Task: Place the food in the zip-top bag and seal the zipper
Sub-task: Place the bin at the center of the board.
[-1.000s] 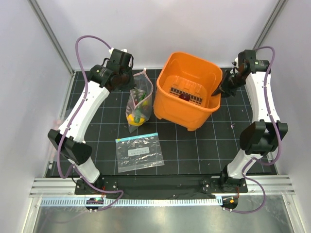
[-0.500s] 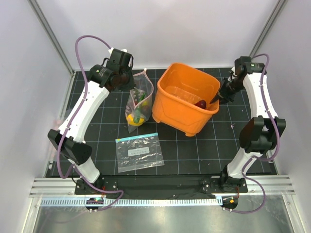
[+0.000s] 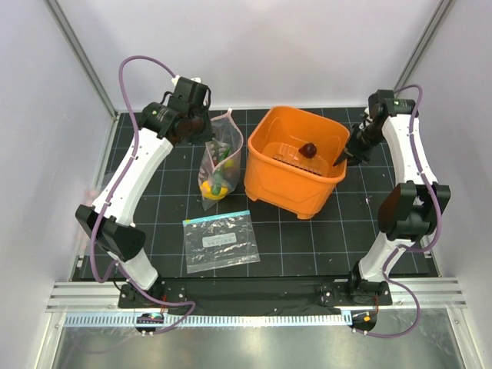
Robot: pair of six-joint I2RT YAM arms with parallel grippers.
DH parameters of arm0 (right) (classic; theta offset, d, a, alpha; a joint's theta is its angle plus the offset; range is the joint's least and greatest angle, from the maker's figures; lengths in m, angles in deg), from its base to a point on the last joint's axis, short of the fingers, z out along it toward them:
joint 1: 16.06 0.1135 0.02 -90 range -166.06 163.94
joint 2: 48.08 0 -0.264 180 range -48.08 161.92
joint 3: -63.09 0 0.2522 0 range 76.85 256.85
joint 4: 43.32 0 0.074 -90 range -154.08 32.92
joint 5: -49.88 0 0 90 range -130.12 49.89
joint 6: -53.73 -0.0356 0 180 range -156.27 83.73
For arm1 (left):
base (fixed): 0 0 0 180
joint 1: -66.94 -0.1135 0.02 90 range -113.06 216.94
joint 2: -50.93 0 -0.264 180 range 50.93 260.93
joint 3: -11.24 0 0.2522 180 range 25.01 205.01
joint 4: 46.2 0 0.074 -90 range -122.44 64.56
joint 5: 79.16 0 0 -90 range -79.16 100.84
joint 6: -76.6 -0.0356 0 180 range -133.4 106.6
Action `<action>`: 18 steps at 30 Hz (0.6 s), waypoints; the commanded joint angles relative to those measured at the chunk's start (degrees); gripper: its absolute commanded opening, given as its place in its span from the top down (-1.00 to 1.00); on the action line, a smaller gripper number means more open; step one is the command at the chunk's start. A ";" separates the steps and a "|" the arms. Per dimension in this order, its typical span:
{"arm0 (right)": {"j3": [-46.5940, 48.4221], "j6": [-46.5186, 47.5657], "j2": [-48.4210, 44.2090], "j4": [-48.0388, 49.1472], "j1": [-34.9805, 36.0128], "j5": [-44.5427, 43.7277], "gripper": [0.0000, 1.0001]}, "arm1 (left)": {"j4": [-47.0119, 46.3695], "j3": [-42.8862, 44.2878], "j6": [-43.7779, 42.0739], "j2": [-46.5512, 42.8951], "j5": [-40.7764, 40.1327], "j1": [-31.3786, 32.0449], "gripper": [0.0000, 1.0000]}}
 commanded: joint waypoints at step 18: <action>-14.58 15.50 -9.65 23.30 0.24 -14.85 0.85 | -1.61 2.46 -1.04 0.13 0.36 -0.19 0.96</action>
